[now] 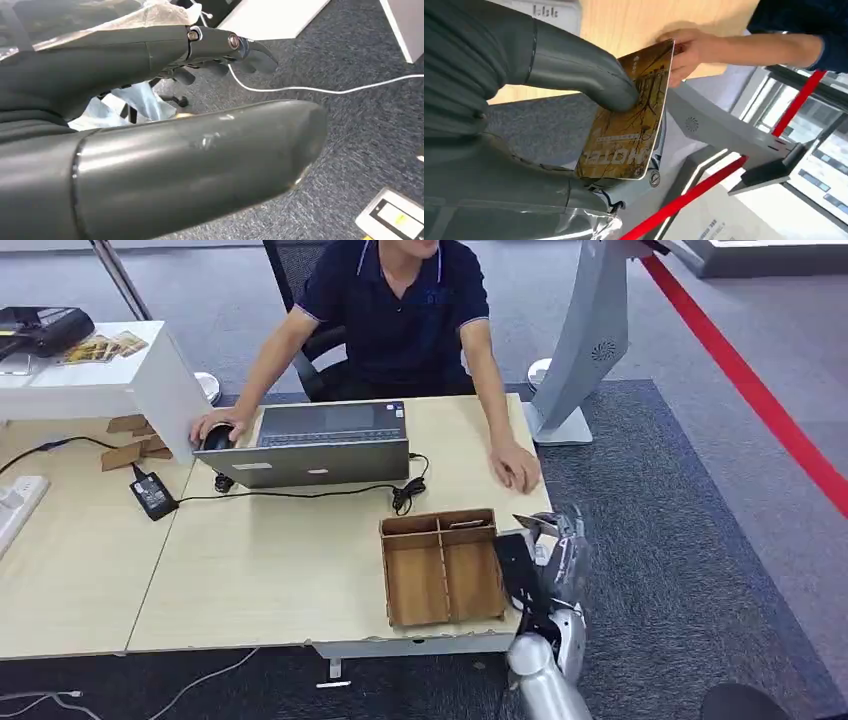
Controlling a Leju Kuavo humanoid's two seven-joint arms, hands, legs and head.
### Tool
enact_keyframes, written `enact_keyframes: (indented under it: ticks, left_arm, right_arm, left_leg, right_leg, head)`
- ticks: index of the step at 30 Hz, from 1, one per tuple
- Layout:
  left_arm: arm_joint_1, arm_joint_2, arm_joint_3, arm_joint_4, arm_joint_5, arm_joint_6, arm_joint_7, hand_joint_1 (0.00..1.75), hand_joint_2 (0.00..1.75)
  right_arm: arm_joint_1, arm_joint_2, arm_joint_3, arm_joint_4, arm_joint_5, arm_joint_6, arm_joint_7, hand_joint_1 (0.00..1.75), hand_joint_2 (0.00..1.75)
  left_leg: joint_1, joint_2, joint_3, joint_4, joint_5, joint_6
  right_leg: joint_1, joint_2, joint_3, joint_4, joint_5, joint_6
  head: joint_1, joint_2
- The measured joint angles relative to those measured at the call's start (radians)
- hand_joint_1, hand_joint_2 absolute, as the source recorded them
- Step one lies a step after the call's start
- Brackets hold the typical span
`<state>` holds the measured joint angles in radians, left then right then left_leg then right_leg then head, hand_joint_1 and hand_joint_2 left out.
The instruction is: Pass the card to the sensor for recognition and then transmit it.
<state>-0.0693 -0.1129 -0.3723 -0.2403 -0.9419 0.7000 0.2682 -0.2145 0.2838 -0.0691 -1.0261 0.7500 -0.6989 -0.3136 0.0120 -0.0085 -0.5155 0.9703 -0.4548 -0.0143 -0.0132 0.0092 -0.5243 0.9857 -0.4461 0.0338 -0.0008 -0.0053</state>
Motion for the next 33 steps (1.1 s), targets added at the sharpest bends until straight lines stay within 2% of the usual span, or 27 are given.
enact_keyframes:
  ticks: [14, 33]
  left_arm:
    - [0.004, 0.0, 0.056, -0.001, -0.044, 0.0, 0.016, 0.0, 0.0]
    - [0.005, 0.0, 0.099, -0.003, -0.063, 0.0, 0.012, 0.0, 0.0]
  right_arm:
    - [0.068, -0.007, -0.12, 0.077, 0.08, 0.0, 0.032, 1.75, 1.75]
    - [0.075, -0.005, -0.136, 0.116, 0.093, -0.003, 0.024, 1.75, 1.75]
  left_leg:
    - [0.0, 0.0, -0.002, 0.0, 0.0, 0.0]
    - [0.0, 0.0, 0.0, 0.0, 0.0, 0.0]
  right_leg:
    - [0.0, 0.0, -0.002, 0.0, 0.0, 0.0]
    - [0.0, 0.0, 0.0, 0.0, 0.0, 0.0]
  head:
    - [0.0, 0.0]
    - [0.0, 0.0]
